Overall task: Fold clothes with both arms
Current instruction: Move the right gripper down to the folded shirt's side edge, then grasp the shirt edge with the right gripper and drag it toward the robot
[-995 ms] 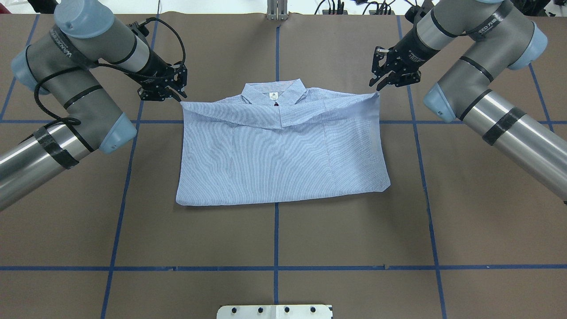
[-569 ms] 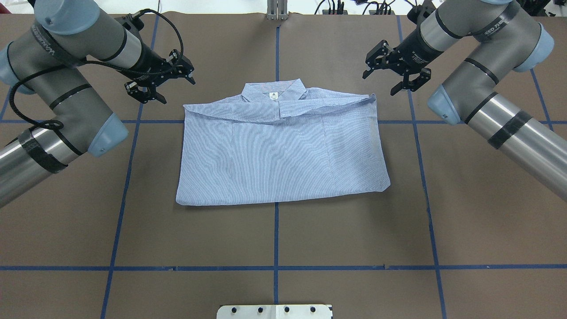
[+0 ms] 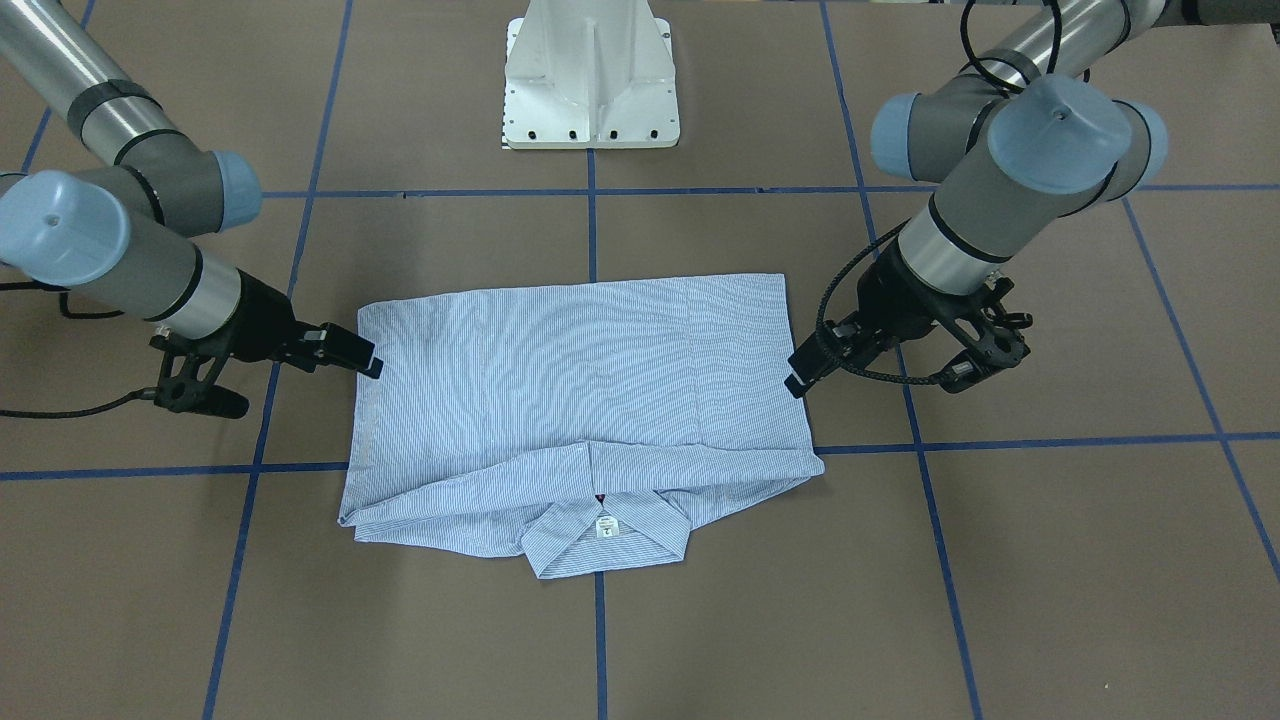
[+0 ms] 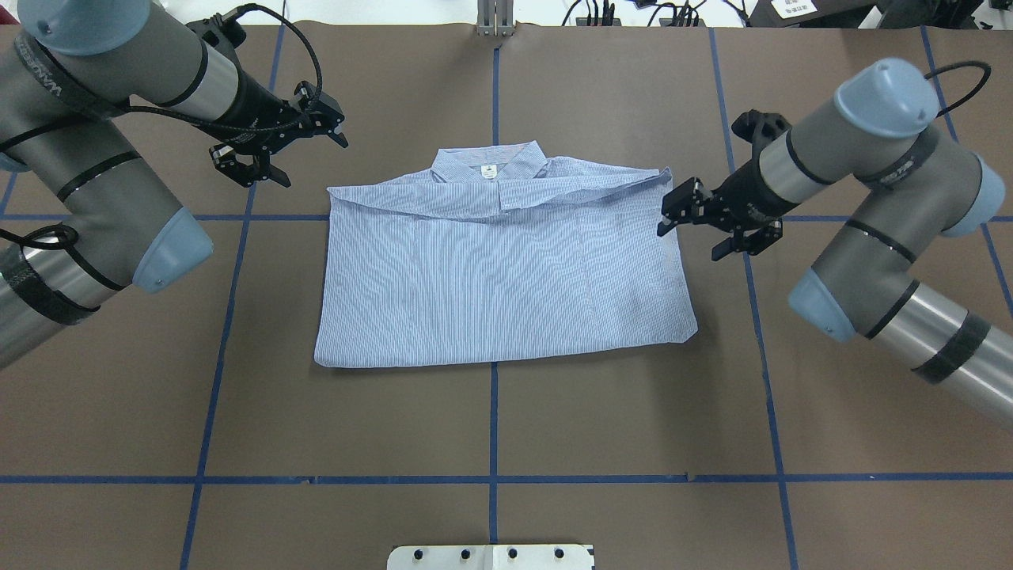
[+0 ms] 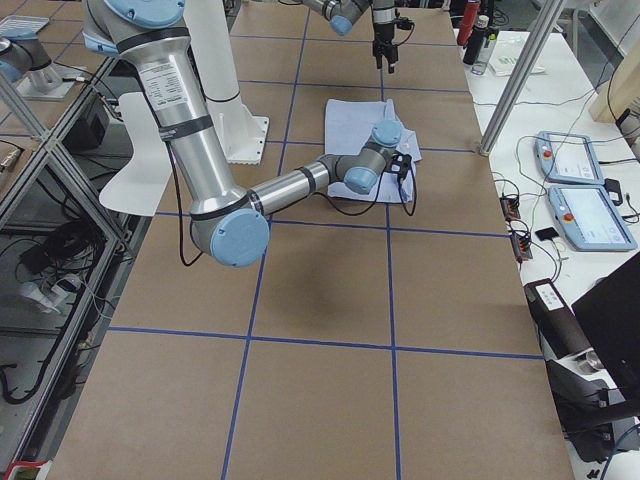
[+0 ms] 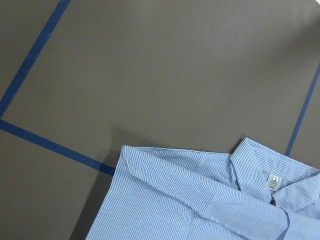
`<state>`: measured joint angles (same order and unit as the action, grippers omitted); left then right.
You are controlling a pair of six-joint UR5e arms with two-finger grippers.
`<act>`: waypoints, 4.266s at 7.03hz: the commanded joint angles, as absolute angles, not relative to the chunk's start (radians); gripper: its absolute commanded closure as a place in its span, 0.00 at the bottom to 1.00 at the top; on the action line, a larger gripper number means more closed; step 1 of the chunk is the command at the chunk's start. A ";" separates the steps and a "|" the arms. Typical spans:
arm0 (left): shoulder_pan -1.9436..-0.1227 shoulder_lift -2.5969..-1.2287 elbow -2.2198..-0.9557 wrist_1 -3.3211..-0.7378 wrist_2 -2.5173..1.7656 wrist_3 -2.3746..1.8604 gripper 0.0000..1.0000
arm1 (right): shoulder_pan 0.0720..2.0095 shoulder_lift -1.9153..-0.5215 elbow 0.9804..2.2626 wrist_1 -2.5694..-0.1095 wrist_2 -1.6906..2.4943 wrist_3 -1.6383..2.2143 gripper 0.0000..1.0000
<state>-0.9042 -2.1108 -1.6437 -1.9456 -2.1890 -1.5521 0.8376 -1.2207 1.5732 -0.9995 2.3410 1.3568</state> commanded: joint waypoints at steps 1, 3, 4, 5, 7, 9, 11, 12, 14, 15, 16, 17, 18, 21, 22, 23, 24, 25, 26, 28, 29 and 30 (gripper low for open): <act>-0.904 -2.114 -1.649 -1.942 -2.189 -1.554 0.00 | 0.750 -1.271 1.611 -1.005 2.287 1.356 0.00; -0.902 -2.120 -1.649 -1.942 -2.187 -1.554 0.00 | 0.724 -1.311 1.637 -1.005 2.287 1.356 0.00; -0.902 -2.120 -1.648 -1.944 -2.187 -1.555 0.00 | 0.719 -1.316 1.644 -1.005 2.287 1.356 0.00; -0.902 -2.120 -1.647 -1.942 -2.187 -1.554 0.00 | 0.710 -1.325 1.644 -1.006 2.287 1.356 0.00; -0.902 -2.118 -1.649 -1.944 -2.186 -1.554 0.00 | 0.697 -1.327 1.644 -1.008 2.287 1.356 0.00; -0.902 -2.115 -1.648 -1.944 -2.184 -1.554 0.00 | 0.690 -1.327 1.643 -1.008 2.289 1.356 0.05; -0.902 -2.115 -1.647 -1.944 -2.183 -1.552 0.00 | 0.690 -1.327 1.635 -1.009 2.287 1.356 0.39; -0.902 -2.114 -1.647 -1.944 -2.183 -1.552 0.00 | 0.690 -1.334 1.637 -1.009 2.287 1.356 0.59; -0.902 -2.112 -1.649 -1.944 -2.183 -1.552 0.01 | 0.690 -1.336 1.654 -1.005 2.284 1.355 0.95; -0.902 -2.112 -1.649 -1.942 -2.181 -1.552 0.01 | 0.692 -1.341 1.672 -1.003 2.281 1.350 1.00; -0.903 -2.114 -1.649 -1.942 -2.181 -1.552 0.01 | 0.681 -1.371 1.715 -1.003 2.281 1.342 1.00; -0.904 -2.115 -1.649 -1.942 -2.181 -1.552 0.01 | 0.670 -1.411 1.770 -1.003 2.283 1.341 1.00; -0.905 -2.115 -1.660 -1.941 -2.181 -1.552 0.01 | 0.649 -1.458 1.828 -1.002 2.286 1.341 1.00; -0.904 -2.117 -1.670 -1.925 -2.181 -1.554 0.01 | 0.522 -1.687 2.072 -0.999 2.324 1.356 1.00; -0.905 -2.114 -1.677 -1.925 -2.180 -1.554 0.01 | 0.500 -1.718 2.089 -0.999 2.447 1.371 1.00; -0.905 -2.111 -1.677 -1.925 -2.178 -1.552 0.01 | 0.447 -1.721 2.103 -0.999 2.532 1.478 1.00; -0.905 -2.111 -1.677 -1.925 -2.177 -1.554 0.01 | 0.384 -1.721 2.103 -0.999 2.534 1.533 1.00; -0.904 -2.109 -1.677 -1.927 -2.177 -1.552 0.01 | 0.349 -1.723 2.105 -0.999 2.537 1.554 1.00; -0.902 -2.097 -1.677 -1.928 -2.166 -1.551 0.01 | 0.344 -1.732 2.102 -0.999 2.554 1.563 0.63; -0.885 -2.102 -1.678 -1.931 -2.161 -1.548 0.00 | 0.437 -1.698 2.097 -0.999 2.562 1.566 0.00; -0.838 -2.099 -1.713 -1.927 -2.161 -1.549 0.00 | 0.557 -1.624 2.074 -0.999 2.553 1.566 0.00; -0.780 -2.057 -1.786 -1.924 -2.163 -1.557 0.00 | 0.692 -1.553 2.060 -0.999 2.543 1.560 0.00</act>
